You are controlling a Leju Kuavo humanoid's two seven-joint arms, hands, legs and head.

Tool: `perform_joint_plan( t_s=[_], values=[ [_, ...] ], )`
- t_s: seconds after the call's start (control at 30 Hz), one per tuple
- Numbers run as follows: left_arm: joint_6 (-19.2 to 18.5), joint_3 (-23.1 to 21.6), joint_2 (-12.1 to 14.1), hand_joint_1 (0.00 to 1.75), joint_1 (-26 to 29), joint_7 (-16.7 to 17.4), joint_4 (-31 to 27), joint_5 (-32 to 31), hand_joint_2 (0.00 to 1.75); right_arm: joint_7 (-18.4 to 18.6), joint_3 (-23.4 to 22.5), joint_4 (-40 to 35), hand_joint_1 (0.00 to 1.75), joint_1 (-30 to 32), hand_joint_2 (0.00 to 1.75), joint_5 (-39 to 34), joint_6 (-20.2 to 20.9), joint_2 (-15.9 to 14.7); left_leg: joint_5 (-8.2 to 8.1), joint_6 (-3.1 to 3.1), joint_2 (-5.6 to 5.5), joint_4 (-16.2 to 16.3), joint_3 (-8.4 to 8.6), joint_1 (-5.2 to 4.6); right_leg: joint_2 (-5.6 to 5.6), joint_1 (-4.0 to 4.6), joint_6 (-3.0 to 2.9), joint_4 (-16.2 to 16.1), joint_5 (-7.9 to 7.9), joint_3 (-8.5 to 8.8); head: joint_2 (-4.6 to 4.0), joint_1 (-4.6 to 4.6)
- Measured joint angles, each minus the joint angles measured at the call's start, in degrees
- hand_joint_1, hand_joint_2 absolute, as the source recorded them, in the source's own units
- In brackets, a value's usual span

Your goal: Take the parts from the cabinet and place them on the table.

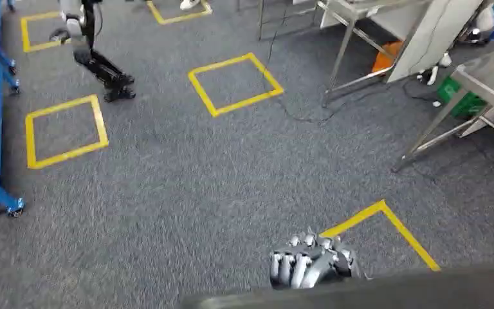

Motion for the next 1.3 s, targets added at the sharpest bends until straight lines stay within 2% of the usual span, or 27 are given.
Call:
perform_joint_plan(
  t_s=[0.07, 0.1, 0.13, 0.2, 0.23, 0.27, 0.3, 0.4, 0.43, 0.47, 0.5, 0.57, 0.63, 0.7, 0.73, 0.77, 0.8, 0.93, 0.97, 1.0, 1.03, 1.1, 1.13, 1.17, 1.23, 1.27, 1.3],
  values=[
    [0.0, 0.0, 0.2, 0.00, 0.3, 0.0, 0.0, 0.0, 1.75, 0.1, 0.0, 0.0, 1.43, 0.0, 1.75, -0.2, 0.0, 0.2, -3.63, -0.42, -1.24, 9.0, -4.87, 0.27, 1.69, -0.06, -0.01, 0.2, -0.09, -0.08, 0.00, 0.02],
    [0.1, 0.0, 0.3, 0.00, 0.4, 0.0, 0.0, 0.0, 1.75, 0.2, 0.0, 0.1, 1.43, 0.0, 1.75, -0.2, 0.1, 0.2, -3.82, -0.68, -1.25, 11.9, -6.78, 0.37, 2.63, -0.11, 0.08, 0.5, -0.21, -0.16, 0.00, 0.02],
    [0.1, 0.0, 0.3, 0.00, 0.5, 0.0, 0.0, 0.0, 1.75, 0.2, 0.0, 0.1, 1.43, 0.0, 1.75, -0.3, 0.3, 0.2, -2.26, -0.96, -1.24, 11.4, -7.10, 0.51, 3.47, -0.25, 0.29, 0.9, -0.44, -0.18, 0.00, 0.02],
    [0.2, 0.0, 0.3, 0.00, 0.4, 0.0, 0.0, 0.0, 1.75, 0.5, 0.0, 0.1, 1.43, 0.0, 1.75, -0.5, 0.5, 0.3, 3.23, -1.43, -1.58, 3.9, -4.30, 0.89, 4.95, -0.65, 0.90, 2.0, -1.20, -0.18, 0.00, 0.02],
    [0.2, 0.0, 0.4, 0.00, 0.4, 0.0, 0.0, -0.1, 1.75, 0.9, 0.0, 0.1, 1.43, 0.0, 1.75, -0.5, 0.7, 0.4, 5.81, -1.78, -2.89, -0.9, -2.27, 1.25, 5.57, -0.87, 1.31, 2.6, -1.64, -0.16, 0.00, 0.02],
    [0.2, 0.0, 0.3, 0.00, 0.4, 0.0, 0.0, -0.1, 1.75, 1.5, 0.2, 0.1, 1.43, 0.0, 1.75, -0.5, 0.9, 0.5, 5.21, -1.97, -5.78, -2.8, -1.26, 1.54, 6.06, -1.00, 1.70, 2.9, -1.92, -0.29, 0.00, 0.02],
    [0.2, 0.0, 0.2, 0.00, 0.4, 0.0, 0.0, -0.3, 1.75, 1.9, 0.4, 0.2, 1.43, -0.2, 1.75, -0.4, 0.9, 0.5, 5.05, -1.39, -6.32, -4.5, -0.64, 1.39, 6.78, -0.84, 2.05, 3.4, -2.11, -0.60, 0.00, 0.06],
    [0.5, 0.0, 0.2, 0.00, 0.2, -0.1, 0.0, -0.5, 1.75, 2.1, 1.2, 0.2, 1.43, 0.0, 1.75, -0.4, 0.9, 0.7, 5.53, 0.20, -4.55, -4.7, -0.49, 0.90, 8.56, -1.25, 3.28, 2.3, -1.23, -1.01, 0.00, 0.04],
    [0.6, 0.0, 0.0, 0.00, 0.0, -0.1, 0.0, -0.6, 1.75, 2.1, 1.3, 0.2, 1.43, 0.0, 1.75, -0.5, 0.8, 0.7, 5.83, 0.72, -3.77, -5.1, -0.45, 1.28, 7.69, -1.22, 3.31, 2.7, -1.46, -1.05, 0.00, 0.02],
    [0.8, 0.0, 0.0, 0.00, 0.0, -0.1, 0.0, -0.6, 1.75, 2.1, 1.4, 0.2, 1.43, -0.2, 1.75, -0.7, 0.8, 0.7, 5.80, 1.00, -3.16, -5.1, -0.40, 1.27, 4.63, -1.03, 3.71, 4.2, -2.63, -1.70, 0.00, 0.11],
    [0.9, 0.0, 0.0, 0.00, 0.2, -0.1, 0.0, -0.6, 1.75, 2.1, 1.6, 0.2, 1.43, -0.4, 1.75, -0.8, 0.7, 0.7, 5.73, 1.37, -2.56, -5.1, -0.39, 1.19, 3.17, -1.18, 3.99, 7.2, -4.42, -3.20, 0.00, 0.04],
    [1.0, 0.0, 0.0, 0.00, 0.5, -0.1, 0.0, -0.6, 1.75, 2.1, 1.8, 0.3, 1.43, -0.4, 1.75, -1.1, 0.5, 0.7, 5.58, 1.58, -1.08, -5.1, -0.47, 0.94, 2.11, -1.63, 4.46, 15.8, -8.33, -7.64, 0.00, 0.07],
    [1.0, 0.0, 0.0, 0.00, 0.5, -0.1, 0.0, -0.6, 1.75, 2.1, 1.8, 0.5, 1.43, -0.4, 1.75, -1.3, 0.3, 0.7, 5.44, 1.52, 0.18, -5.1, -0.50, 0.87, 1.86, -1.75, 4.66, 20.3, -9.12, -10.22, 0.00, 0.09],
    [1.0, 0.0, 0.0, 0.00, 0.3, -0.1, 0.0, -0.6, 1.75, 2.1, 1.8, 0.5, 1.43, -0.4, 1.75, -1.4, 0.2, 0.7, 5.19, 1.37, 1.56, -5.1, -0.21, 0.82, 1.49, -1.68, 4.41, 15.1, -5.05, -7.77, 0.00, 0.07],
    [1.0, 0.0, 0.0, 0.00, 0.1, -0.1, 0.0, -0.6, 1.75, 2.1, 1.8, 0.5, 1.43, -0.5, 1.75, -1.4, 0.2, 0.7, 5.02, 1.26, 2.14, -5.1, 0.08, 0.82, 0.84, -1.51, 4.01, 10.0, -2.39, -4.97, 0.00, 0.09],
    [1.0, 0.0, 0.0, 0.00, 0.1, -0.2, 0.0, -0.6, 1.75, 2.1, 1.8, 0.5, 1.43, -0.7, 1.75, -1.6, 0.2, 0.7, 4.89, 1.10, 2.57, -5.1, 0.41, 0.81, -1.11, -1.10, 3.36, 5.2, -0.43, -2.33, 0.00, 0.07],
    [0.9, 0.0, -0.1, 0.00, 0.1, -0.2, 0.0, -0.5, 1.75, 2.1, 1.8, 0.5, 1.43, -1.0, 1.75, -1.7, 0.2, 0.7, 4.66, 0.75, 3.09, -5.1, 0.62, 0.65, -3.40, -0.43, 2.97, 2.8, -1.34, -1.32, 0.00, 0.09],
    [0.8, 0.0, -0.2, 0.00, -0.1, -0.2, 0.0, -0.5, 1.75, 2.4, 1.9, 0.5, 1.43, -1.3, 1.75, -2.5, 0.2, 0.7, 4.07, -0.46, 5.50, -5.7, 1.60, 0.44, -0.81, 0.01, 1.90, 2.1, -1.32, -1.42, 0.00, 0.04],
    [0.8, 0.0, -0.3, 0.00, -0.2, -0.2, 0.0, -0.5, 1.75, 2.4, 1.9, 0.4, 1.43, -1.2, 1.75, -2.5, 0.2, 0.8, 3.61, -0.77, 4.09, -4.9, 1.44, 0.74, -0.29, -0.92, 1.58, 1.4, -0.85, -0.72, 0.00, 0.07],
    [0.8, 0.0, -0.4, 0.00, -0.3, -0.3, 0.0, -0.5, 1.75, 2.5, 1.9, 0.5, 1.43, -1.4, 1.75, -2.6, 0.3, 0.8, 2.46, -0.89, 1.20, -3.1, 0.71, 0.72, 0.24, -0.90, 1.26, 1.2, -0.84, -0.50, 0.00, 0.07],
    [0.7, 0.0, -0.4, 0.00, -0.2, -0.2, 0.0, -0.5, 1.75, 2.5, 1.9, 0.5, 1.43, -1.6, 1.75, -2.6, 0.3, 0.9, 0.10, -0.89, -0.44, 1.0, -1.29, 0.77, 0.75, -0.83, 1.04, 1.3, -0.83, -0.51, 0.00, 0.04],
    [0.7, 0.0, -0.4, 0.00, 0.2, -0.2, 0.0, -0.5, 1.75, 2.6, 1.9, 0.5, 1.43, -1.5, 1.75, -2.6, 0.3, 1.0, -3.76, -1.12, -1.23, 10.5, -6.32, 0.75, 2.13, -0.71, 0.69, 1.5, -1.06, -0.51, 0.00, 0.04],
    [0.7, 0.0, -0.4, 0.00, 0.4, -0.2, 0.0, -0.5, 1.75, 2.7, 1.9, 0.5, 1.43, -1.5, 1.75, -2.6, 0.2, 1.0, -3.84, -1.21, -1.26, 13.0, -7.96, 0.76, 2.97, -0.67, 0.64, 1.6, -1.16, -0.49, 0.00, 0.04],
    [0.7, 0.0, -0.4, 0.00, 0.4, -0.2, 0.0, -0.5, 1.75, 2.8, 1.9, 0.5, 1.43, -1.5, 1.75, -2.6, 0.2, 1.0, -2.41, -1.24, -1.27, 12.5, -8.16, 0.76, 3.77, -0.67, 0.70, 1.7, -1.29, -0.32, 0.00, 0.04],
    [0.7, 0.0, -0.4, 0.00, 0.3, -0.2, 0.0, -0.5, 1.75, 2.9, 1.9, 0.5, 1.43, -1.5, 1.75, -2.6, 0.2, 1.0, 3.17, -1.08, -1.62, 4.7, -5.26, 0.77, 5.30, -0.73, 0.97, 1.9, -1.64, 0.26, 0.00, 0.04],
    [0.7, 0.0, -0.4, 0.00, 0.3, -0.2, 0.0, -0.4, 1.75, 2.9, 1.9, 0.5, 1.43, -1.5, 1.75, -2.6, 0.2, 1.0, 6.32, -0.85, -3.19, -1.0, -2.84, 0.78, 6.01, -0.79, 1.19, 2.0, -1.89, 0.62, 0.00, 0.04],
    [0.7, 0.0, -0.4, 0.00, 0.4, -0.2, 0.0, -0.4, 1.75, 2.9, 1.9, 0.5, 1.43, -1.5, 1.75, -2.6, 0.2, 1.0, 6.40, -0.50, -5.89, -3.7, -1.71, 0.84, 6.48, -0.74, 1.46, 2.0, -2.13, 0.71, 0.00, 0.07]
  ],
)
